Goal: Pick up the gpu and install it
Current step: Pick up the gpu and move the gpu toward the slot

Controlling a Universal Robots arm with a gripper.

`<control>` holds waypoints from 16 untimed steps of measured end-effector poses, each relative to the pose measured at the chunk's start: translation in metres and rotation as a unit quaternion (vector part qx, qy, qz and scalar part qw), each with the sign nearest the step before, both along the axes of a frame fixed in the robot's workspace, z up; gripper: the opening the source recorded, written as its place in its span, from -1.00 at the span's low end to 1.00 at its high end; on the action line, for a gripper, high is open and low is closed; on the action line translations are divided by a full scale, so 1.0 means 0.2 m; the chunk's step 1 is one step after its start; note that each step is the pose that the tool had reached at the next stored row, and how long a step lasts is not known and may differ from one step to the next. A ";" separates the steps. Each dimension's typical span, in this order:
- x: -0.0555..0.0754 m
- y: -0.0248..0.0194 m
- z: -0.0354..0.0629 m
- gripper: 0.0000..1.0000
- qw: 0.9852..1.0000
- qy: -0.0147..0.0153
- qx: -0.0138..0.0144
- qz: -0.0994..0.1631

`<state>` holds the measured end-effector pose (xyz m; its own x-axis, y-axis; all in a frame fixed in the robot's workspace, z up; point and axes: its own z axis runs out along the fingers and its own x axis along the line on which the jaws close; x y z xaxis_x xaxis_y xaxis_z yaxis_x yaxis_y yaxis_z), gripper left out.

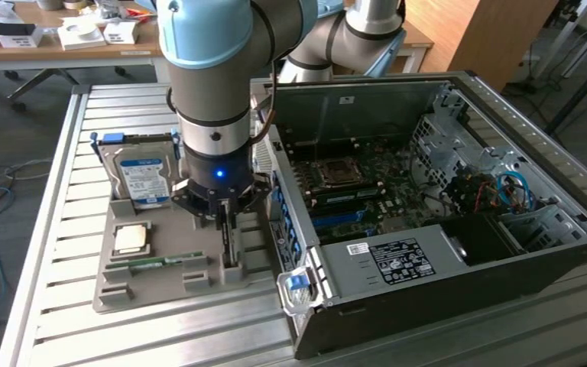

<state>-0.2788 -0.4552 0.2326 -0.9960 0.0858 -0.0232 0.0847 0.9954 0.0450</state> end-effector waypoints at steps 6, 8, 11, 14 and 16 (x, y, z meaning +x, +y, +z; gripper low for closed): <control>0.00 0.000 0.000 -0.48 1.000 0.000 0.000 0.000; 0.00 0.000 0.000 -0.48 1.000 0.000 0.000 0.000; 0.00 0.000 0.000 -0.48 1.000 0.000 0.000 0.009; 0.00 0.000 0.000 -0.48 1.000 0.000 0.000 0.012; 0.00 0.000 0.000 -0.48 1.000 0.000 0.000 0.012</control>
<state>-0.2788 -0.4552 0.2326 -0.9978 0.0627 -0.0233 0.0616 0.9971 0.0450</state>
